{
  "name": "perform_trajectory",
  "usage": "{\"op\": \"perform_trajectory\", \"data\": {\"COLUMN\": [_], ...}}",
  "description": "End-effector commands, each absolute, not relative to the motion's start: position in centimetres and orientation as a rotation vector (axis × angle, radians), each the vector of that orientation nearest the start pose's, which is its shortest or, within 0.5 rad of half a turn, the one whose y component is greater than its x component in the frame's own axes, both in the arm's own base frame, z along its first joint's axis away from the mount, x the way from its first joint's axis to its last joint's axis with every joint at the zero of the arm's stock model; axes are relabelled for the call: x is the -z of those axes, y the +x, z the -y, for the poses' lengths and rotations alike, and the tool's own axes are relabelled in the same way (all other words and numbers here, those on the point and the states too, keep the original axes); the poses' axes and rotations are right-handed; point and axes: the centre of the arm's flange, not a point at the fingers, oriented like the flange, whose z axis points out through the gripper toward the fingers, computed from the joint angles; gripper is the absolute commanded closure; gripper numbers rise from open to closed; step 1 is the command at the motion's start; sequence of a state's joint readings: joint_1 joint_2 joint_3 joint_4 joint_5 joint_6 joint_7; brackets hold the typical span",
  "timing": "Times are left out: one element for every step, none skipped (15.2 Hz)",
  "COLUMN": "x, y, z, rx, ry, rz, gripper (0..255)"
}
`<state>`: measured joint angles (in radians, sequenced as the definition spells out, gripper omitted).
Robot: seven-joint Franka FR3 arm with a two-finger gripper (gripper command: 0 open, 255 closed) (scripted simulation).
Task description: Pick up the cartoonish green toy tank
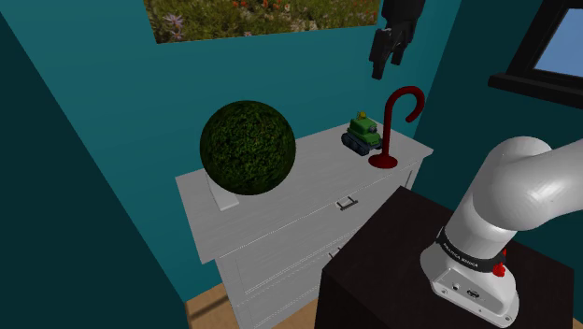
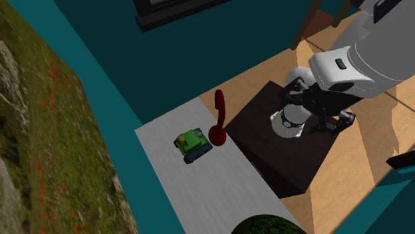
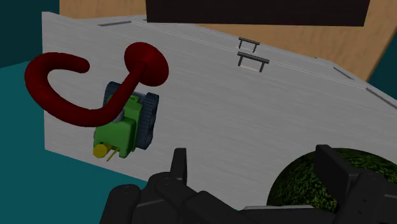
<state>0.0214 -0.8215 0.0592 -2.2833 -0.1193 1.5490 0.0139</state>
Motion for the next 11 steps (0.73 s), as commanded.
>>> {"op": "perform_trajectory", "data": {"x": [-63.4,-62.7,-61.9,-61.1,-60.3,-59.5,-58.7,-57.9,-57.1,-56.3,-55.5], "y": [29.4,29.9,30.5,31.0,31.5,32.0,32.5,33.0,33.5,34.0,34.4], "z": [-1.8,-0.8,0.2,1.3,2.3,3.3,4.3,5.4,6.4,7.4,8.4], "rx": [0.153,0.147,0.141,0.135,0.129,0.123,0.117,0.111,0.105,0.099,0.093], "ry": [-3.296,-3.291,-3.286,-3.281,-3.276,-3.271,-3.266,-3.261,-3.256,-3.251,-3.245], "rz": [0.069,0.062,0.055,0.047,0.040,0.033,0.026,0.019,0.012,0.005,-0.002], "gripper": [0,0,0,0,0,0,0,0,0,0,0]}}
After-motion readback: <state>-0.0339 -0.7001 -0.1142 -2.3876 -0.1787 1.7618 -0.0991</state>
